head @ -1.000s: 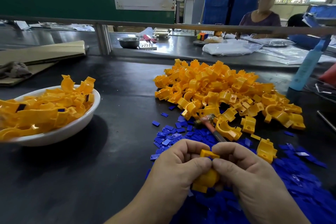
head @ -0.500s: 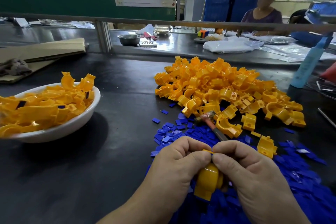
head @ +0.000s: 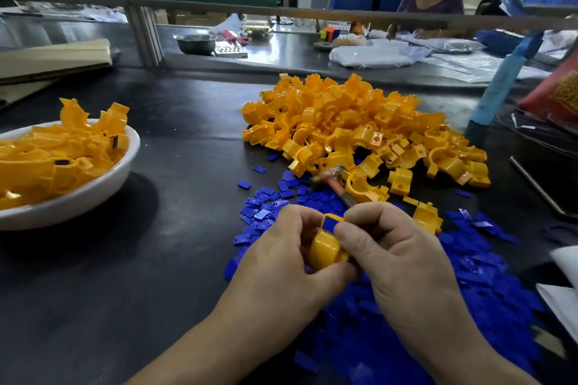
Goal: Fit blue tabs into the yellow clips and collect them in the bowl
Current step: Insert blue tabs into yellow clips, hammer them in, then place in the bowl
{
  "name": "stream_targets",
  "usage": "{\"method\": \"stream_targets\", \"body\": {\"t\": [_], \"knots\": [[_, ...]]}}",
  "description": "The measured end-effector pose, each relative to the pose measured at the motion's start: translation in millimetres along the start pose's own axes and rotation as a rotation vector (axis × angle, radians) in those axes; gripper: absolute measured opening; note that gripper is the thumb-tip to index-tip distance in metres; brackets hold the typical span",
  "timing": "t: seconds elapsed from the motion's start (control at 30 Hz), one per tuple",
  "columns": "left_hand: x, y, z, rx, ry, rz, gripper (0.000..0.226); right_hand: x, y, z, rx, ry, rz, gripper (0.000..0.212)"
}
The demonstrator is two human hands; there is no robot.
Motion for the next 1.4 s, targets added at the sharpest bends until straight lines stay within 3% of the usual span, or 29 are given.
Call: {"method": "stream_targets", "body": {"t": [0.07,0.23,0.37,0.47,0.6,0.8,0.97,1.1,1.23,1.4], "knots": [[-3.8,-2.4,0.6,-0.033,0.039,-0.088,0.047,-1.2,2.8,1.8,0.033,-0.045,0.094,0.025],[16.5,-47.9,-30.4,-0.260,0.016,-0.515,0.045,-2.0,-12.0,-10.3,-0.095,-0.545,0.773,0.034],[55.7,-90.7,-53.9,-0.225,-0.182,-0.883,0.043,-18.8,-19.9,-19.0,0.042,-0.361,1.193,0.048],[68.4,-91.1,-55.9,-0.153,-0.213,-0.931,0.045,-25.5,-19.1,-21.7,0.093,-0.287,1.205,0.052],[73.3,-91.2,-58.1,-0.209,-0.197,-0.949,0.052,-28.2,-21.9,-24.9,0.110,-0.225,1.213,0.045],[72.1,-93.4,-57.0,-0.222,-0.176,-0.957,0.037,-26.1,-26.8,-27.5,0.087,-0.216,1.158,0.033],[68.3,-87.8,-56.0,-0.165,-0.153,-0.935,0.034,-2.5,-26.0,-22.5,0.067,0.012,0.694,0.019],[69.1,-86.0,-57.3,-0.169,-0.144,-0.914,0.036,19.2,-4.1,-5.4,0.198,0.036,0.466,0.030],[70.0,-85.9,-58.5,-0.173,-0.162,-0.874,0.039,22.7,13.9,7.9,0.331,-0.015,0.507,0.031],[70.0,-86.5,-57.8,-0.194,-0.152,-0.860,0.035,18.5,26.6,17.4,0.352,-0.268,0.647,0.036]]}}
Point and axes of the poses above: each hand's wrist, its own z-axis away from the middle knuckle, its own y-axis out of the palm, x = y × z, the point moved 3 cm from there along -z, towards the middle knuckle, and after that the axes turned 14 degrees about -x, right-handed, at the moved point
